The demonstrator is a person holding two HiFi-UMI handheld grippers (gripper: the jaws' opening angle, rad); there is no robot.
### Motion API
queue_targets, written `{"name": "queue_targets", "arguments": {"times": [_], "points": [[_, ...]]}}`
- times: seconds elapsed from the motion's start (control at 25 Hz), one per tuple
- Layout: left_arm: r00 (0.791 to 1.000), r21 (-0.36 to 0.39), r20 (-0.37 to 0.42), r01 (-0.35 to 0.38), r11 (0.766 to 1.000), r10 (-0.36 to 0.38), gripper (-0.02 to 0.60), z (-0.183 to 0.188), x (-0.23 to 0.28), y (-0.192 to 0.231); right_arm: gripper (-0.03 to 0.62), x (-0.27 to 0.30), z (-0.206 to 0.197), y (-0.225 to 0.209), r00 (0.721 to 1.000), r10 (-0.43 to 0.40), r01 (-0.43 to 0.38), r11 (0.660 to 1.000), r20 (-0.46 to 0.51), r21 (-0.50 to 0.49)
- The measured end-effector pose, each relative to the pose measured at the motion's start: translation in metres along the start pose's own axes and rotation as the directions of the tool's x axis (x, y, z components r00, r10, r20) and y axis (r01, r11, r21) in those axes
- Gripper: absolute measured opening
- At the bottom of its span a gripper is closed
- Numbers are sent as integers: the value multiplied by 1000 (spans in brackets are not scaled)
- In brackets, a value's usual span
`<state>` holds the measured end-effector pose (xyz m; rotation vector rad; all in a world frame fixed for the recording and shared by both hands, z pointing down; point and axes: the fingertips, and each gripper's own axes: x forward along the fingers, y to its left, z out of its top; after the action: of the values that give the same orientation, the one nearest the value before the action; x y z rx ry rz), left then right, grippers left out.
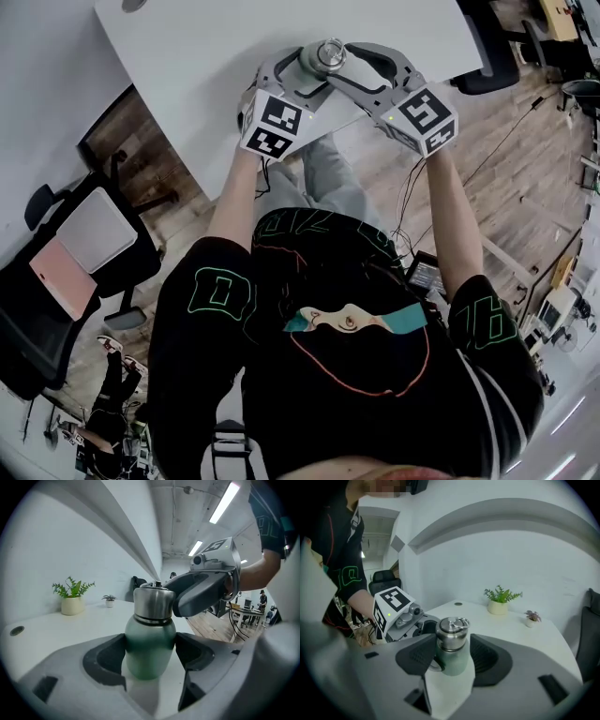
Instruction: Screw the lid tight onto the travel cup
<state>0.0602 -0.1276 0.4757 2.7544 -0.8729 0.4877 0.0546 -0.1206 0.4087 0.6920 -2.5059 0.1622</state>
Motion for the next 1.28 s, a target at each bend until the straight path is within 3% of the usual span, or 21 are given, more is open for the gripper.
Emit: {"name": "queue_targets", "arguments": {"times": [0.24, 0.44, 0.88, 1.08, 1.28], "points": [[1000, 3, 4, 7, 1000, -7, 345, -1, -3, 1, 230, 7, 7, 4, 991, 134, -134, 991, 15, -24], [1000, -5, 7, 8, 1000, -8, 345, -1, -4, 0, 224, 6, 8, 5, 990, 137, -136, 991, 44, -14], [1000, -3, 8, -1, 1000, 1, 346, 0, -1, 2, 219, 5, 6, 2, 993, -94, 87, 992, 69, 97], [1000, -11, 18, -3, 1000, 4, 347, -2, 0, 3, 218, 6, 3, 1, 973, -218, 202, 963, 74, 177], [1000, -9, 20, -14, 1000, 15, 347, -1, -1, 2, 218, 4, 3, 2, 930, -360, 331, 909, 77, 252]]}}
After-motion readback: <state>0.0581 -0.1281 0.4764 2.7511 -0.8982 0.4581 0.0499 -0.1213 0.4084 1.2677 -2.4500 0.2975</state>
